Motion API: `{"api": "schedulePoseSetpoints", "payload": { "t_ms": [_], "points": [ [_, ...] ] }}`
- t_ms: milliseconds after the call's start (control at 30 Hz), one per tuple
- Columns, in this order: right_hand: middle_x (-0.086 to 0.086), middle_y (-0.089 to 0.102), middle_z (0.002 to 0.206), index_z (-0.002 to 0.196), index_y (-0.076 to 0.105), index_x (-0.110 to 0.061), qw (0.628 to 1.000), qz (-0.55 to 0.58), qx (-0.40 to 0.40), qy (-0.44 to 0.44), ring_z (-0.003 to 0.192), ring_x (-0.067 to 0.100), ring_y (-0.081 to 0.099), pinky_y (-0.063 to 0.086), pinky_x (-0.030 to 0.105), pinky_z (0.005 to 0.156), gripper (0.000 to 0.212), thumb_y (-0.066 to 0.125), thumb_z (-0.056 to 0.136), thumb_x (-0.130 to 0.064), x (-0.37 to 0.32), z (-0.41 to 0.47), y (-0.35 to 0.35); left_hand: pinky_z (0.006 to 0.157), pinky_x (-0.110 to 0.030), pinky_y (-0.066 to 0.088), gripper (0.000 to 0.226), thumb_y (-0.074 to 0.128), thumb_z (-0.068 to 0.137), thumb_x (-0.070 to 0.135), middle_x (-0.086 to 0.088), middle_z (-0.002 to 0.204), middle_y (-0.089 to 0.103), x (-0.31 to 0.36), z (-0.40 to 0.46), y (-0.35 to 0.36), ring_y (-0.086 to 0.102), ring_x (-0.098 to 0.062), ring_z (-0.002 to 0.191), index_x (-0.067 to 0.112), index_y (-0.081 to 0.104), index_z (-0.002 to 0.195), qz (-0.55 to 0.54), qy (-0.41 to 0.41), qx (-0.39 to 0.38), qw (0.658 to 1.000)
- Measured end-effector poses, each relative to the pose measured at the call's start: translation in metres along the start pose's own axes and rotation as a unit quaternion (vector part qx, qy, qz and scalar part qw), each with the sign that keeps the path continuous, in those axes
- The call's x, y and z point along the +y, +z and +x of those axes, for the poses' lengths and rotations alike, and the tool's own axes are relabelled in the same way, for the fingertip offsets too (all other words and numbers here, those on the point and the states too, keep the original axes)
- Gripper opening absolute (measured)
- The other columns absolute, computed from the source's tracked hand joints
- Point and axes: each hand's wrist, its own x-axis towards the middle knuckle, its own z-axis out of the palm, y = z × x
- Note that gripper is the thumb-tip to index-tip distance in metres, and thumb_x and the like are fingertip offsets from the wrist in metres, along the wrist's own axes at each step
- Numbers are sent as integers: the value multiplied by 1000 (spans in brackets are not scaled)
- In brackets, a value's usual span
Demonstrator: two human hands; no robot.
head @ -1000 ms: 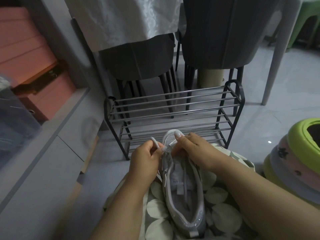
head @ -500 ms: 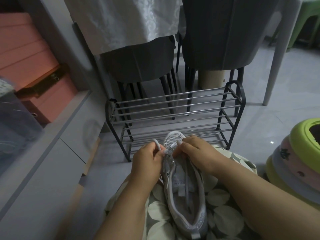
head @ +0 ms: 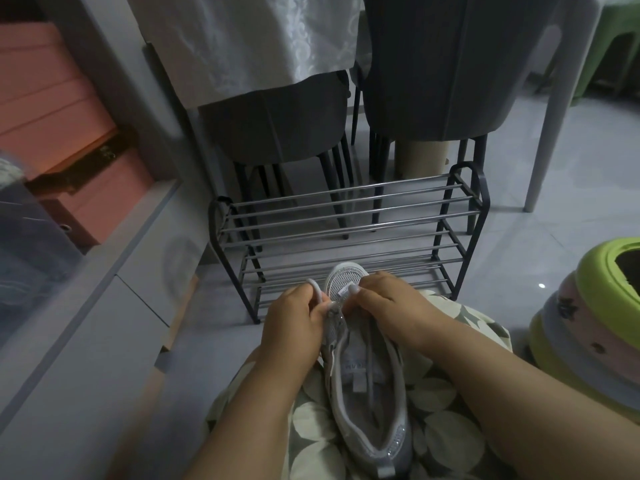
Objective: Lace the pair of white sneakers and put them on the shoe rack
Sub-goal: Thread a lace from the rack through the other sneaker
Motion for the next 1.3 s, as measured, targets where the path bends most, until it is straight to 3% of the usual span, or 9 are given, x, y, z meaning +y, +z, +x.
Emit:
{"api": "schedulePoseSetpoints", "payload": {
  "t_ms": [100,233,400,567,733,900,1033,1167,1300],
  "points": [
    [-3,61,93,90,73,-23,1000,9,1,-1,99,11,48,40,37,92,54,25,87,-48,1,-1,1,65,-19,47,9,68,87,13,10,80,60,2,-1,-1,58,-10,77,13,63,79,-3,9,18,1000],
    [-5,60,90,89,73,-21,1000,4,4,-5,96,12,50,41,38,89,54,26,87,-48,0,-2,2,72,-35,52,9,68,86,17,2,83,63,3,0,2,60,-16,80,10,65,81,7,10,-3,1000],
    [0,62,96,95,72,-15,1000,-29,0,-11,97,14,51,40,34,88,43,33,101,-31,-2,-3,-1,73,-33,55,9,73,83,23,1,81,69,2,-1,2,64,-12,77,15,70,82,-69,-66,-22,995],
    [4,65,98,91,72,-13,999,-28,15,-20,96,15,55,41,31,86,38,37,100,-24,-4,-3,-1,69,-39,54,22,78,78,25,0,75,66,4,-1,7,64,-18,73,19,58,79,-129,-140,2,982],
    [-1,66,92,84,71,-15,999,3,32,-21,90,13,56,41,29,81,49,29,85,-39,-4,-3,1,57,-17,48,41,80,76,15,4,73,62,9,-3,6,60,-4,63,28,42,86,-153,-120,30,980],
    [0,66,90,80,69,-18,999,14,39,-10,87,12,55,42,31,81,46,28,84,-39,-2,-3,0,62,-17,44,28,73,81,12,8,75,61,11,-5,4,56,1,67,32,57,70,-105,-63,-4,992],
    [8,61,83,80,58,-11,998,34,53,-11,81,19,53,42,38,78,38,30,83,-37,-3,-4,0,73,-19,51,7,69,83,23,9,91,61,21,-11,-4,59,-2,81,25,69,89,-76,-42,-42,995],
    [15,56,82,79,47,-6,997,55,53,-16,80,27,50,40,42,75,33,33,81,-35,-6,-5,1,85,-26,51,35,74,73,39,10,101,53,28,-11,-11,57,-8,93,24,65,103,-4,-56,-103,993],
    [16,55,81,80,46,-5,998,40,42,-23,79,29,50,40,43,74,33,32,82,-34,-9,-6,1,86,-24,49,39,75,74,31,7,106,53,27,-9,-10,57,-13,98,21,62,110,56,-62,-124,989]
  ]
}}
